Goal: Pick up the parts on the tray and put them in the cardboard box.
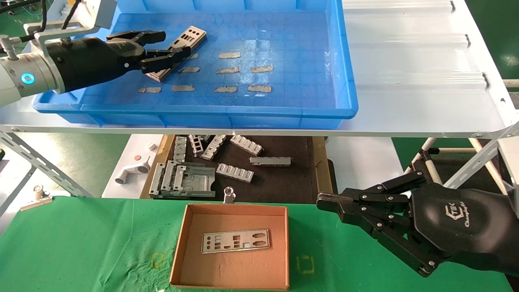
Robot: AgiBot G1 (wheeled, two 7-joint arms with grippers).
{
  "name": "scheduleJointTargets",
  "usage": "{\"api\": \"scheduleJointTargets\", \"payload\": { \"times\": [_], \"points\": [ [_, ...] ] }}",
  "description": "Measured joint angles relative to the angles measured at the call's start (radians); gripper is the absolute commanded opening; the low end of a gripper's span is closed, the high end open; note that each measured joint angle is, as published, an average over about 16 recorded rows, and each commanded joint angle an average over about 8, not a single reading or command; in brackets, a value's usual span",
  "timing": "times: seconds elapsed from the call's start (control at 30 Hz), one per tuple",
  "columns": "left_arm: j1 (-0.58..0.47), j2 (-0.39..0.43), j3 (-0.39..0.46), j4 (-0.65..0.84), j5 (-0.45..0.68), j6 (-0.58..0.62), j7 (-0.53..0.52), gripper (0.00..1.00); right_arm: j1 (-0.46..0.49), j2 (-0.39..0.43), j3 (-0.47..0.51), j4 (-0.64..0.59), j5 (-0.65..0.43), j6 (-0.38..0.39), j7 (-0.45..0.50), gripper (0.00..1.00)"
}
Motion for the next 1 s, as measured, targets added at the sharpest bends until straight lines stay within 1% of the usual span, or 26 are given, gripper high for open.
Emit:
{"api": "scheduleJointTargets", "payload": {
  "times": [0.03,0.6,1.0],
  "points": [
    [0.0,0.0,0.0,0.0,0.0,0.0,0.0,0.0,0.0,0.0,0.0,0.0,0.0,0.0,0.0,0.0],
    [0.008,0.006,-0.003,0.0,-0.004,-0.019,-0.007,0.0,0.0,0.0,0.0,0.0,0.0,0.0,0.0,0.0],
    [0.006,-0.001,-0.009,-0.008,-0.012,-0.01,-0.004,0.0,0.0,0.0,0.0,0.0,0.0,0.0,0.0,0.0]
  ]
}}
